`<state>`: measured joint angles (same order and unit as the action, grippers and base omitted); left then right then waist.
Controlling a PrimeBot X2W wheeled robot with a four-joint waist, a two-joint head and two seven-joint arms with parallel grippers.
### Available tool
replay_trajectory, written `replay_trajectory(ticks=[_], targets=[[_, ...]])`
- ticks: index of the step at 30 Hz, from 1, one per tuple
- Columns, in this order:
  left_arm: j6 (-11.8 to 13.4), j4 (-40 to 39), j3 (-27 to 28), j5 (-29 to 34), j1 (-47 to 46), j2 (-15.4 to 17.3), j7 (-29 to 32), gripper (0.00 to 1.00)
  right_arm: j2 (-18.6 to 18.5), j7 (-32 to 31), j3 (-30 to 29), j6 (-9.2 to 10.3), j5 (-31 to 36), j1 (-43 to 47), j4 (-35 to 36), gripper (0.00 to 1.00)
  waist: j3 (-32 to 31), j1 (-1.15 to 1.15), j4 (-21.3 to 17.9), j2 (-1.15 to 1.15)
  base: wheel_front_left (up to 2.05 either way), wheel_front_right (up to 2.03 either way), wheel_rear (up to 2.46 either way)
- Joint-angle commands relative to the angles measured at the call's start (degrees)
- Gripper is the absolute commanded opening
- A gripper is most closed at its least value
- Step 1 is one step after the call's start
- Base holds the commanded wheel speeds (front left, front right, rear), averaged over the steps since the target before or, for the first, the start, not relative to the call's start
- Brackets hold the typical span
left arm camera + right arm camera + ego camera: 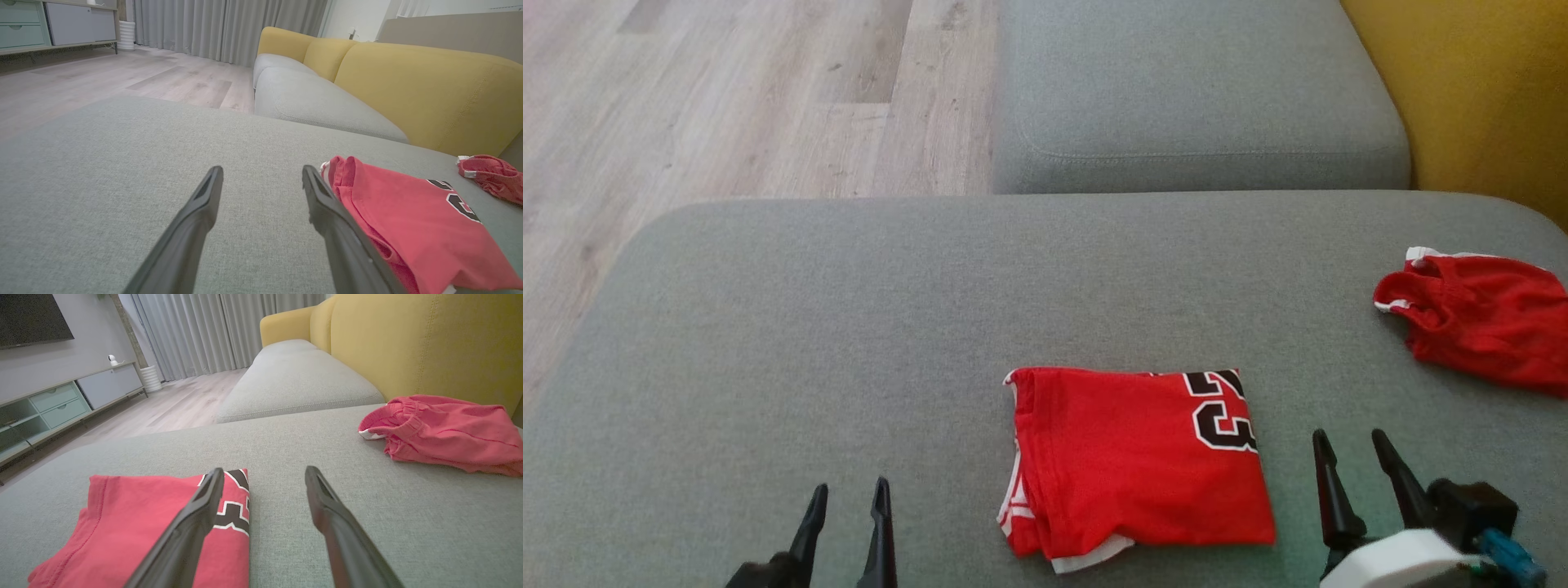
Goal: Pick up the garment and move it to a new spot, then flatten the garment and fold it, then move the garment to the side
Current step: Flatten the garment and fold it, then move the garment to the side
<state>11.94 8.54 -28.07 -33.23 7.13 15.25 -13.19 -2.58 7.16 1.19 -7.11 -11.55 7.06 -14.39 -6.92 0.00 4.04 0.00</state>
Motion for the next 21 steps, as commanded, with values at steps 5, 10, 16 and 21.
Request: replay_trajectory(ticks=[5, 10, 16, 21], targets=[[0.50, -1.33, 2.92, -0.24, -0.98, 0.92, -1.06, 1.00, -0.30, 1.13, 1.34, -0.37, -0.98, -0.94, 2.48, 1.00, -0.53, 0.00, -0.17, 0.00, 0.00, 0.00, 0.00], [0.61, -1.60, 3.31, -0.23, -0.77, 1.07, -1.22, 1.00, -0.30, 1.31, 1.08, -0.37, -1.24, -0.48, 2.19, 1.00, -0.33, 0.00, -0.01, 0.00, 0.00, 0.00, 0.00], [0.72, -1.81, 3.38, -0.24, -0.92, 1.10, -1.28, 1.00, -0.30, 1.05, 1.01, -0.37, -0.83, -0.62, 2.06, 1.00, 0.05, 0.00, 0.04, 0.00, 0.00, 0.00, 0.00], [0.72, -1.80, 3.30, -0.38, -1.10, 1.08, -1.30, 1.00, -0.30, 0.13, 1.00, -0.37, -0.82, -0.66, 1.37, 1.00, 0.30, 0.00, 0.21, 0.00, 0.00, 0.00, 0.00]])
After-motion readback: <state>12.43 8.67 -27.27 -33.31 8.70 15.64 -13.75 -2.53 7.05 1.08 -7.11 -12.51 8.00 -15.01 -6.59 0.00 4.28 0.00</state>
